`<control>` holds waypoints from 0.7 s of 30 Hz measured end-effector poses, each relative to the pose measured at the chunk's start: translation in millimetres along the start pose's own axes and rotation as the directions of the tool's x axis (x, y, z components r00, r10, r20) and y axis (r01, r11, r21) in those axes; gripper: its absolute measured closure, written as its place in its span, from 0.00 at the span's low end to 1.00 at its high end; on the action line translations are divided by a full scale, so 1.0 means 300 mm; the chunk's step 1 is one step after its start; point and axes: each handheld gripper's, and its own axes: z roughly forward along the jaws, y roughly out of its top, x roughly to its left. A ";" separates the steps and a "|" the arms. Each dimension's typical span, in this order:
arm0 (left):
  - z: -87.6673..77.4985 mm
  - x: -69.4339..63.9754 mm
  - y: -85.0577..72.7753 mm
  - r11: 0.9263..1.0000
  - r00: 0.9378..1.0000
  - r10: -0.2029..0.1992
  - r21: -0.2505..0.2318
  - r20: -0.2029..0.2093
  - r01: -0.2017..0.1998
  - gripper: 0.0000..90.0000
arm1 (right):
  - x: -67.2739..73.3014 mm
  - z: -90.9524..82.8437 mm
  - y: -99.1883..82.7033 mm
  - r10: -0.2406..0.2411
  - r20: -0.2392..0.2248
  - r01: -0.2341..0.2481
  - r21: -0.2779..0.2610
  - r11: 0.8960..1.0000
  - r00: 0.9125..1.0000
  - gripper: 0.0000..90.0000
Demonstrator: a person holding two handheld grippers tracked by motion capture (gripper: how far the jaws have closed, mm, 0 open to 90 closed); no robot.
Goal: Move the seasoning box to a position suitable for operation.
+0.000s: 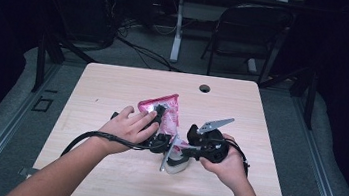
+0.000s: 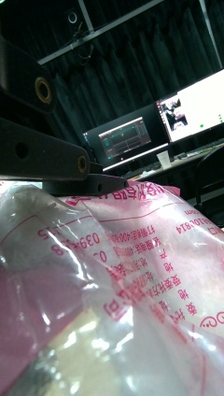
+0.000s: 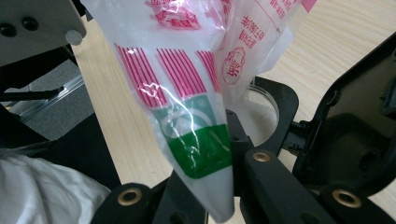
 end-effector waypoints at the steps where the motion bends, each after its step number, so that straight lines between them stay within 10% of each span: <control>1: 0.000 0.000 0.000 1.000 1.000 -0.003 -0.001 0.002 0.003 0.84 | 0.001 0.001 0.000 0.002 -0.001 -0.002 -0.003 1.000 1.000 1.00; 21: 0.007 -0.019 -0.018 0.993 0.990 -0.118 0.010 0.072 0.117 0.85 | 0.006 -0.003 0.001 0.003 0.006 -0.003 -0.012 1.000 1.000 1.00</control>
